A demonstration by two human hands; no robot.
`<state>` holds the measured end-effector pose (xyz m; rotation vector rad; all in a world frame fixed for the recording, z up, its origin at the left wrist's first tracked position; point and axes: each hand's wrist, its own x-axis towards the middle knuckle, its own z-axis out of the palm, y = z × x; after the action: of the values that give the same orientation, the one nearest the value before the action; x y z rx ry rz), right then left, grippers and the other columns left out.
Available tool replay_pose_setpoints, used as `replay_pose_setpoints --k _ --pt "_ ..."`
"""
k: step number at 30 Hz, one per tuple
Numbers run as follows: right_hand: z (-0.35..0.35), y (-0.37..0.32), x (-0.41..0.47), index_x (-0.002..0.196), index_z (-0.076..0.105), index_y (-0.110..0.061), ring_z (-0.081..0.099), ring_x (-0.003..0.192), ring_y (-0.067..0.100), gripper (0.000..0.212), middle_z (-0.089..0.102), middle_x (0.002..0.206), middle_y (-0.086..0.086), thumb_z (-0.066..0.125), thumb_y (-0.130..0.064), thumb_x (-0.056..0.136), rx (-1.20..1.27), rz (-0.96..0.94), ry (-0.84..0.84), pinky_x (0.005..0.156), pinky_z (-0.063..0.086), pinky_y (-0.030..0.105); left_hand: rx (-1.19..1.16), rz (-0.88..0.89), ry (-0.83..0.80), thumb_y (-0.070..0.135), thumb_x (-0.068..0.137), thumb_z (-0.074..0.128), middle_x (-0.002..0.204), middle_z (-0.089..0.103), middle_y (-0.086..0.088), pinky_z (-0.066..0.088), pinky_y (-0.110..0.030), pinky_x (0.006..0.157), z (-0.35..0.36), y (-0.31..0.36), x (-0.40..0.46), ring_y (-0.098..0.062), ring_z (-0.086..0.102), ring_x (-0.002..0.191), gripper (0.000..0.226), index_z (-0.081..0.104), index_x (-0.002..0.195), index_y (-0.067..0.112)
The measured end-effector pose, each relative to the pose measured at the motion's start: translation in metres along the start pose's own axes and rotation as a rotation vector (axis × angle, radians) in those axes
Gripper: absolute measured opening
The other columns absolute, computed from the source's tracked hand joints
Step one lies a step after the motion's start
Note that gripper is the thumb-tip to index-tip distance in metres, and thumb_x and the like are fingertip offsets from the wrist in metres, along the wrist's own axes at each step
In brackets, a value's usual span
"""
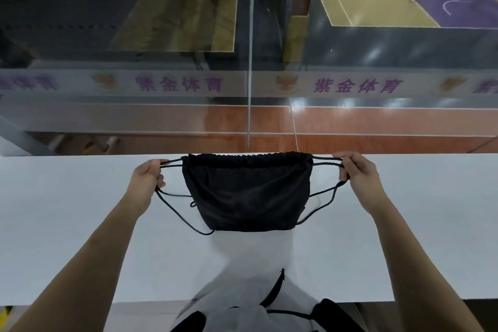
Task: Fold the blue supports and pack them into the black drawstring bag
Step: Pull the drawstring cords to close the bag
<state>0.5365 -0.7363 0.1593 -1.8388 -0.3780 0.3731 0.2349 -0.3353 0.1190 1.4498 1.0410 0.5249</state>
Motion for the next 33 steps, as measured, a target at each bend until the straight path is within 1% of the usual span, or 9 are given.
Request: replay_pose_setpoints --k 2,7,11,17,20,24,28,30,33 --pt "0.006 -0.004 -0.003 0.105 0.073 -0.017 0.048 0.062 0.019 0.029 0.052 0.064 0.008 0.045 -0.009 0.107 0.017 0.023 -0.061 0.069 0.041 0.035 0.037 -0.032 -0.124 0.036 0.107 0.046 0.073 0.052 0.001 0.044 -0.032 0.065 0.009 -0.002 -0.008 -0.015 0.045 0.063 0.037 0.070 0.100 0.009" --pt "0.019 -0.011 -0.006 0.117 0.071 -0.032 0.058 0.067 0.013 0.018 0.060 0.067 -0.004 0.066 -0.029 0.100 -0.110 0.047 -0.225 0.075 0.049 0.027 0.211 0.034 -0.311 0.044 0.101 0.054 0.082 0.058 0.003 0.045 -0.031 0.067 0.036 0.006 -0.029 -0.014 0.047 0.067 0.029 0.066 0.112 0.021" --pt "0.032 -0.007 -0.002 0.110 0.071 -0.033 0.060 0.073 0.003 0.013 0.064 0.076 -0.015 0.067 -0.029 0.099 -0.303 0.017 -0.164 0.072 0.041 0.022 0.320 0.072 -0.164 0.037 0.105 0.047 0.061 0.052 0.017 0.041 -0.033 0.064 0.056 0.009 -0.029 -0.013 0.045 0.064 0.032 0.065 0.086 0.018" --pt "0.013 -0.001 -0.001 0.095 0.069 -0.015 0.061 0.079 0.028 0.017 0.069 0.088 0.005 0.054 -0.018 0.103 -0.354 0.023 0.104 0.058 0.044 0.016 0.189 -0.056 0.196 0.033 0.100 0.043 0.064 0.048 -0.003 0.040 -0.034 0.067 0.023 0.001 -0.005 -0.026 0.045 0.064 0.035 0.059 0.072 0.021" --pt "0.018 0.000 -0.005 0.087 0.064 -0.017 0.055 0.065 0.021 0.021 0.066 0.073 0.001 0.048 -0.014 0.102 -0.256 0.073 -0.036 0.061 0.043 0.033 0.111 -0.039 -0.006 0.020 0.106 0.043 0.073 0.053 -0.003 0.037 -0.031 0.062 0.026 0.008 -0.008 -0.019 0.042 0.064 0.029 0.066 0.090 0.014" --pt "0.031 -0.005 -0.008 0.088 0.063 -0.021 0.047 0.058 0.023 0.018 0.068 0.068 0.005 0.052 -0.018 0.102 -0.167 0.113 -0.207 0.067 0.041 0.040 0.331 -0.029 -0.237 0.043 0.104 0.047 0.076 0.051 0.005 0.036 -0.030 0.061 0.036 0.017 -0.025 -0.016 0.040 0.067 0.032 0.063 0.093 0.017" --pt "0.043 -0.006 -0.006 0.096 0.060 -0.030 0.043 0.053 0.016 0.023 0.054 0.056 -0.008 0.066 -0.052 0.094 -0.378 0.110 -0.322 0.059 0.036 0.029 0.424 0.020 -0.316 0.036 0.106 0.045 0.052 0.048 0.021 0.035 -0.026 0.058 0.047 0.023 -0.037 -0.007 0.041 0.058 0.034 0.064 0.083 0.021" --pt "0.047 -0.004 -0.002 0.095 0.061 -0.031 0.039 0.050 0.014 0.017 0.047 0.049 -0.010 0.063 -0.047 0.097 -0.464 0.049 -0.336 0.055 0.031 0.029 0.477 0.017 -0.361 0.028 0.106 0.044 0.048 0.050 0.024 0.035 -0.023 0.057 0.049 0.026 -0.041 -0.003 0.044 0.052 0.031 0.069 0.090 0.021" --pt "0.044 0.002 0.003 0.084 0.062 -0.027 0.058 0.068 0.017 0.022 0.061 0.065 -0.012 0.055 -0.033 0.104 -0.585 -0.057 -0.281 0.061 0.040 0.025 0.490 -0.002 -0.277 0.016 0.102 0.044 0.052 0.049 0.017 0.034 -0.029 0.057 0.042 0.021 -0.035 -0.012 0.041 0.057 0.030 0.063 0.079 0.019"
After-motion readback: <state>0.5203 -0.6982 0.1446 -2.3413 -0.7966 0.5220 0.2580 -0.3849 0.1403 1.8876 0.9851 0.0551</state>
